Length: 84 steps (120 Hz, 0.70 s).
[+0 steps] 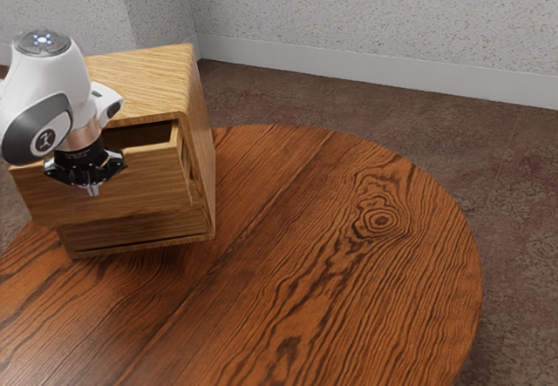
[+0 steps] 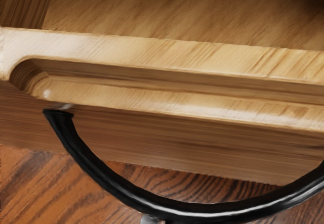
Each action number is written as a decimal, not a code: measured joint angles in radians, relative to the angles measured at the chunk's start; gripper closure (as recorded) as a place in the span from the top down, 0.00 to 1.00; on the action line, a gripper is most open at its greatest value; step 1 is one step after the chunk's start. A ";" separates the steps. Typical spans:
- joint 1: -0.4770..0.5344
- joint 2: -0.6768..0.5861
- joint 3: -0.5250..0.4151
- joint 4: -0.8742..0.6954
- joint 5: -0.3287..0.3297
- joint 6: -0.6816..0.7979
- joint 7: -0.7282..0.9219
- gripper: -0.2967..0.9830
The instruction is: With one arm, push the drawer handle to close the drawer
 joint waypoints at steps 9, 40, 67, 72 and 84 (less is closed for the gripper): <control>-0.001 0.017 0.016 0.005 0.025 0.020 -0.001 0.15; 0.010 0.104 0.023 0.041 0.123 0.113 -0.002 0.15; 0.014 0.172 0.040 0.078 0.207 0.201 -0.002 0.15; 0.014 0.183 0.043 0.082 0.219 0.216 -0.002 0.15; 0.013 0.194 0.056 0.087 0.244 0.240 -0.003 0.15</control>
